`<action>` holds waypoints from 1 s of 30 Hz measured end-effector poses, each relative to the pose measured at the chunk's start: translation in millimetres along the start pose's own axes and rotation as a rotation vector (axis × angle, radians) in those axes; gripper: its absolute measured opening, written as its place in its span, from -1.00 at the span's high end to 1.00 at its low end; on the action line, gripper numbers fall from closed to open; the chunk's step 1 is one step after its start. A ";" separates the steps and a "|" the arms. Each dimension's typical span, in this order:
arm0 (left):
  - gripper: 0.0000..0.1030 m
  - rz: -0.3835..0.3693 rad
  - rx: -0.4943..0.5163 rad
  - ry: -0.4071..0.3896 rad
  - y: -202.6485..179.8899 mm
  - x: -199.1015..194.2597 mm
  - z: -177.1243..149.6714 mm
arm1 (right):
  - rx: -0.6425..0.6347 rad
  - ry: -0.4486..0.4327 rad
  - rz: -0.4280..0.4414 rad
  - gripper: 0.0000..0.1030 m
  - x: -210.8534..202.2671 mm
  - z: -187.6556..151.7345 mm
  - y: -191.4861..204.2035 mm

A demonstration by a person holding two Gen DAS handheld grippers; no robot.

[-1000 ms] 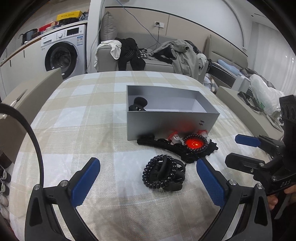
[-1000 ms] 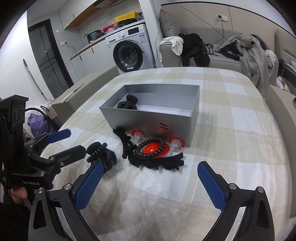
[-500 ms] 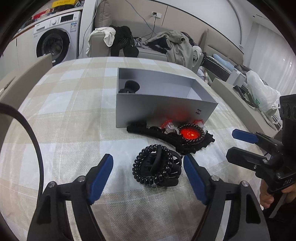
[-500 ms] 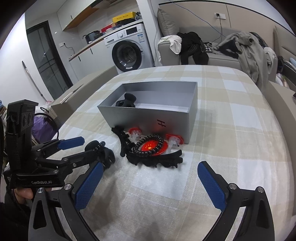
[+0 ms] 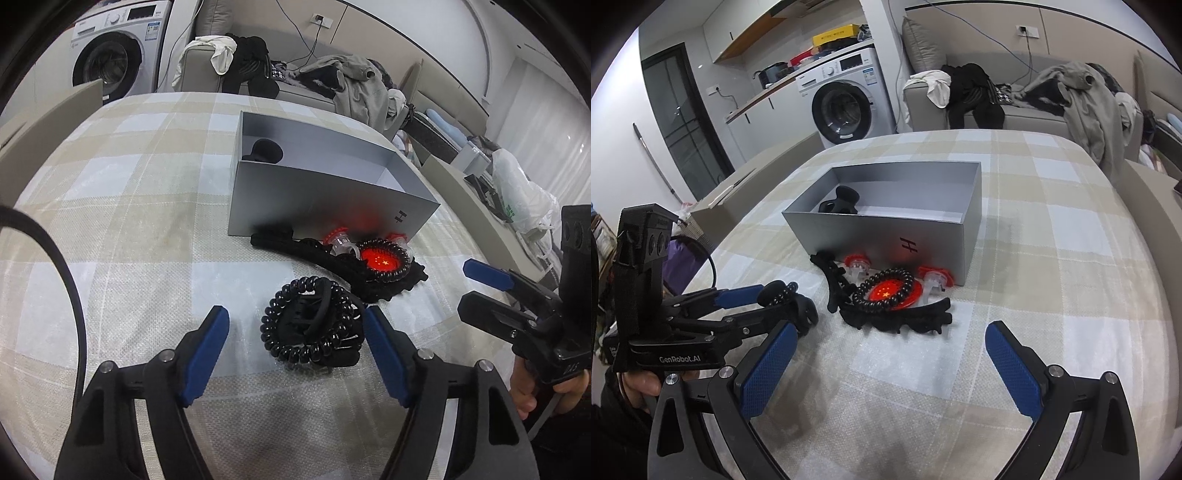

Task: Organize jewelry
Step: 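Grasp the black claw clip wrapped in a bead bracelet with the left tool, then lift the claw clip with the left tool, pulling it free of the bracelet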

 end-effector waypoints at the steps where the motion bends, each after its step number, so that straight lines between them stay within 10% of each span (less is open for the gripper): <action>1: -0.34 -0.011 -0.006 0.004 0.3 0.4 0.1 | 0.001 -0.001 0.000 -0.98 -0.3 -0.1 0.0; 13: 0.18 -0.145 -0.050 0.010 -4.2 -0.8 0.8 | 0.001 0.005 -0.005 -0.99 1.5 -1.5 -0.9; 30: 0.53 -0.094 -0.059 -0.030 3.5 -11.7 5.9 | -0.006 0.001 -0.008 -0.99 0.4 -1.9 0.7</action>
Point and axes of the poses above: each gripper's, at about its wrist camera, not at the fingertips, and x roughly the way its jaws point, y to its left, z to its top, the point moved 8 cm from there along x, roughly the way its jaws point, and after that the axes turned 11 degrees about y, right-handed, at the moved point
